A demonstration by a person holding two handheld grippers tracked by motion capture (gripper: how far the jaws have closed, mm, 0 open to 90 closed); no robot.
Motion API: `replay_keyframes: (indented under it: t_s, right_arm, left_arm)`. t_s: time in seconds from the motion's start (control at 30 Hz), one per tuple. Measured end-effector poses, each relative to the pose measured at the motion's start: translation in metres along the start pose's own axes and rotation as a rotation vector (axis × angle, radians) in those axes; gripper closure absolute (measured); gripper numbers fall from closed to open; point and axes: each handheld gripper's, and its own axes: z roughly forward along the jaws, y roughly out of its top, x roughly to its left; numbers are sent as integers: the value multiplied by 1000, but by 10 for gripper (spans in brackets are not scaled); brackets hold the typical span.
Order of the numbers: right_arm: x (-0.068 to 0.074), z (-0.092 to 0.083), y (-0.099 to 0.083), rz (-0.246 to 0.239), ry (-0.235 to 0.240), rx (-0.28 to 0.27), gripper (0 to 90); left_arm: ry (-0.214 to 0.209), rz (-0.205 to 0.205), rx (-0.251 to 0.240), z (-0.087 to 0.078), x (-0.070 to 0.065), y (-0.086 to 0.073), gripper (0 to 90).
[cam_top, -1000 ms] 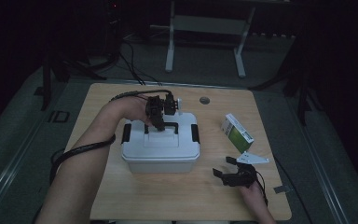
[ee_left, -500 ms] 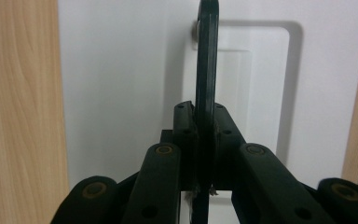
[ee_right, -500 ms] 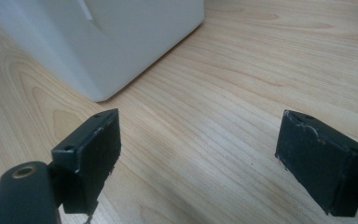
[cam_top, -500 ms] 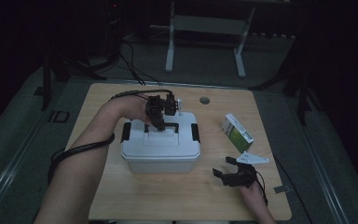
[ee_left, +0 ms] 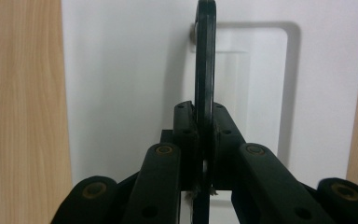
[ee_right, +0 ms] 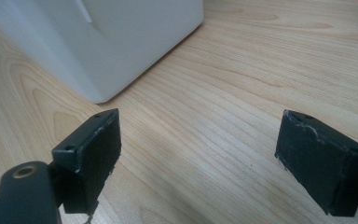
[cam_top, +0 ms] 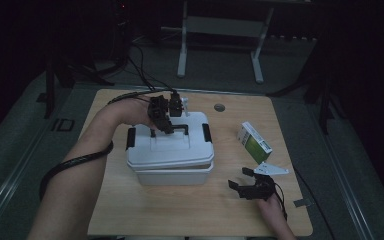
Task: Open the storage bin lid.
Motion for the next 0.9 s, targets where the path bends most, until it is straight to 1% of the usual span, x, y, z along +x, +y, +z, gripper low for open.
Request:
replay_keyframes:
  t_s: [0.07, 0.17, 0.2, 0.23, 0.33, 0.37, 0.43, 0.47, 0.5, 0.53, 0.57, 0.6, 0.77, 0.8, 0.87, 0.9]
  right_arm:
    - [0, 0, 0, -3, -2, 2, 138]
    - [1, 0, 0, -3, -3, 1, 138]
    - [1, 0, 0, -3, -5, 2, 137]
    - [1, 0, 0, -3, -6, 3, 138]
    - [1, 1, 0, -4, -9, 4, 138]
    - [1, 1, 0, -8, -10, 3, 138]
    - [2, 1, 0, -13, -12, 6, 138]
    - [2, 1, 0, -13, -12, 6, 138]
    - [2, 1, 0, -14, -17, 8, 138]
    - [3, 0, 0, -22, -23, 1, 138]
    - [4, 0, 0, -21, -23, 0, 138]
    - [4, 0, 1, -21, -22, -2, 138]
    - [3, 0, 1, -19, -23, -2, 137]
    - [3, 1, 1, -18, -24, -1, 138]
    - [3, 1, 1, -19, -23, 1, 137]
    - [3, 1, 1, -21, -23, 3, 137]
  left_arm:
    - [4, -7, 3, -2, 0, -3, 837]
    - [10, -22, 0, -7, -3, -14, 837]
    - [11, -35, -4, -9, -4, -18, 837]
    - [12, -36, -3, -10, -4, -21, 837]
    - [18, -55, -3, -13, -7, -31, 837]
    - [20, -54, -4, -15, -8, -35, 837]
    - [22, -71, -5, -17, -10, -43, 837]
    - [22, -71, -5, -17, -10, -43, 837]
    - [25, -92, -2, -20, -12, -54, 837]
    - [30, -101, 1, -22, -12, -59, 837]
    - [31, -115, 1, -23, -13, -64, 837]
    - [33, -122, 7, -25, -13, -69, 837]
    - [42, -170, -7, -34, -16, -92, 837]
    - [45, -181, -13, -35, -17, -96, 837]
    - [44, -206, -37, -36, -18, -107, 837]
    - [42, -221, -41, -35, -19, -113, 837]
